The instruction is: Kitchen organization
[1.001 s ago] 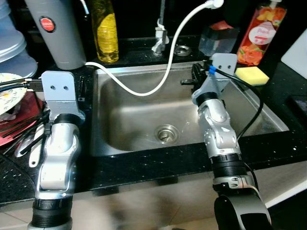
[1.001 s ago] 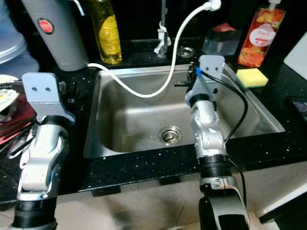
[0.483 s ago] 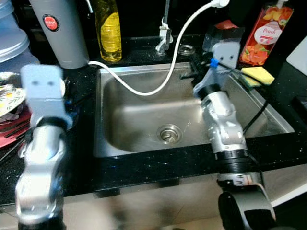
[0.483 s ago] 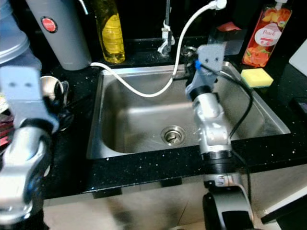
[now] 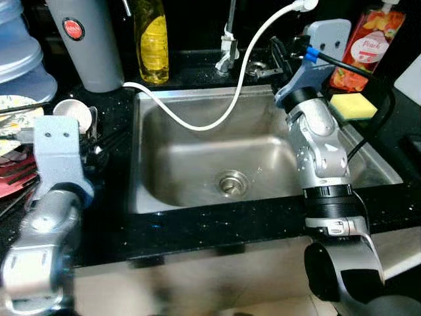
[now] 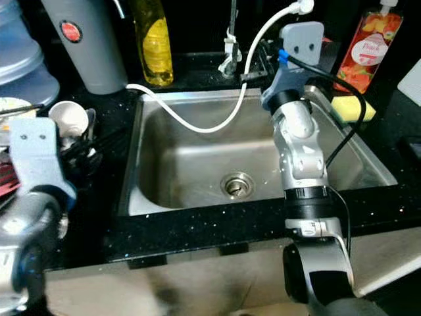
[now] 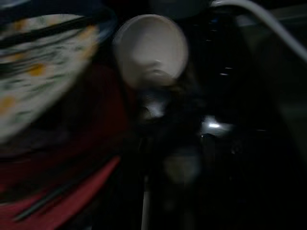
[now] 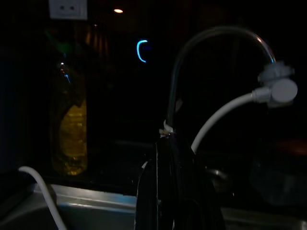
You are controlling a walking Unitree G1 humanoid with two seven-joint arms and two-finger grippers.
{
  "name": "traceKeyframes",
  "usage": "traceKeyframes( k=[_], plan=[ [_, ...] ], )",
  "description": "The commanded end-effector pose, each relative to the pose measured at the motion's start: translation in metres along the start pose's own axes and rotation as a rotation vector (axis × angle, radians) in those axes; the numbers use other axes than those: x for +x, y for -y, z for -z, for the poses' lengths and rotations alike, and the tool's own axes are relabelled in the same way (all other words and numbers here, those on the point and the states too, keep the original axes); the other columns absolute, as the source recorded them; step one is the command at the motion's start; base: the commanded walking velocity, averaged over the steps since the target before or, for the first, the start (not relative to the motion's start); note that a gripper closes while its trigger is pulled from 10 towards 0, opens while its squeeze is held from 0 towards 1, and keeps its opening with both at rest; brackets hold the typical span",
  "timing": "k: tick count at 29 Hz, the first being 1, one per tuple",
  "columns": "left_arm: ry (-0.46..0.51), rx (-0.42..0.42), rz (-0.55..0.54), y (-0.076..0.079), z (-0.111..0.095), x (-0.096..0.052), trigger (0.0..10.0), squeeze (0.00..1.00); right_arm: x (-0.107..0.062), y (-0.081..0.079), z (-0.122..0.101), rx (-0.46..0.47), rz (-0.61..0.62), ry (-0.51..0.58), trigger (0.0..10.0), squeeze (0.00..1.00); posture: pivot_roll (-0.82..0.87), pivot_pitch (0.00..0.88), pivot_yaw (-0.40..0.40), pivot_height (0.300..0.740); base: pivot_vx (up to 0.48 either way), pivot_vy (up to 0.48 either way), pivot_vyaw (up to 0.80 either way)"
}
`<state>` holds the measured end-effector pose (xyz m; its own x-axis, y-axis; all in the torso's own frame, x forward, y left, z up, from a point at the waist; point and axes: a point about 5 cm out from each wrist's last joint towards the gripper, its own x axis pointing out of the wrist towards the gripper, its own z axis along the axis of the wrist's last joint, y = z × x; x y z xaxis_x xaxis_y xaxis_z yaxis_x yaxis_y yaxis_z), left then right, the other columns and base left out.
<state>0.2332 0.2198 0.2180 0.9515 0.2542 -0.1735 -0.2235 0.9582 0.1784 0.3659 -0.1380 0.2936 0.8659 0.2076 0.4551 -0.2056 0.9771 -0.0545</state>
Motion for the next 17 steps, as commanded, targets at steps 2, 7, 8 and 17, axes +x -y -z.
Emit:
traceKeyframes(
  k=[2,7,8,17],
  plan=[
    [0.056,0.04,0.044,-0.005,-0.01,-0.001,10.0,0.0,0.002,-0.011,0.004,0.038,-0.03,-0.018,10.0,0.0,0.21,0.0,-0.061,0.74,0.0,0.0,0.0],
    [0.09,0.057,0.012,-0.008,-0.016,-0.008,10.0,0.0,0.006,-0.038,0.021,0.121,-0.066,-0.073,10.0,0.0,0.24,0.0,-0.097,0.74,0.0,0.0,0.0],
    [0.095,0.035,0.023,-0.007,-0.017,-0.01,10.0,0.0,0.007,-0.04,0.021,0.131,-0.071,-0.076,10.0,0.0,0.25,0.0,-0.101,0.74,0.0,0.0,0.0],
    [0.149,-0.049,0.149,0.014,-0.022,-0.012,10.0,0.0,0.011,-0.035,0.024,0.132,-0.044,-0.081,10.0,0.0,0.28,0.0,-0.109,0.74,0.0,0.0,0.0]
  ],
)
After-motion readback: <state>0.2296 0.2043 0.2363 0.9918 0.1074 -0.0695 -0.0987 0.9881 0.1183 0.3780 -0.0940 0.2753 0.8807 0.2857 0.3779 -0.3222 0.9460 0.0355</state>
